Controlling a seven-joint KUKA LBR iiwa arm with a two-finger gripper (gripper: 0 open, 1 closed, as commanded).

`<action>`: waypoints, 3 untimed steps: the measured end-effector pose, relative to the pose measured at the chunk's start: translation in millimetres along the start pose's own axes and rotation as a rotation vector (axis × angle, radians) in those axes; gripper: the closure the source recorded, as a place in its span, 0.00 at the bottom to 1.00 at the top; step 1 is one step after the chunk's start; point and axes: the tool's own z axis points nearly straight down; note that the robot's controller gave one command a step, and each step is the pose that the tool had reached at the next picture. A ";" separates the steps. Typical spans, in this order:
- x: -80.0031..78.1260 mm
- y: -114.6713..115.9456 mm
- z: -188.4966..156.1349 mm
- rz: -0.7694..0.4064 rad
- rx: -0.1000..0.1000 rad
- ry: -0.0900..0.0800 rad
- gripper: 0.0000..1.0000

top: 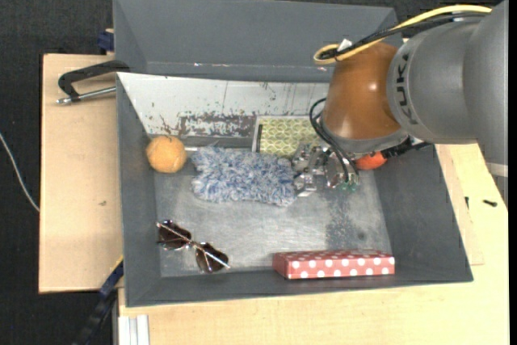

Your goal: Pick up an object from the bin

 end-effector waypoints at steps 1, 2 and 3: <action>1.0 1.0 -52.8 0.007 -0.001 0.001 1.00; 0.2 1.0 -63.7 0.006 -0.002 -0.002 1.00; -0.4 1.2 -69.5 0.006 -0.002 -0.003 1.00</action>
Offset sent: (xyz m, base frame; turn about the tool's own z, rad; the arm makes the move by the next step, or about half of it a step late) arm 0.0001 0.0002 0.0108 0.0000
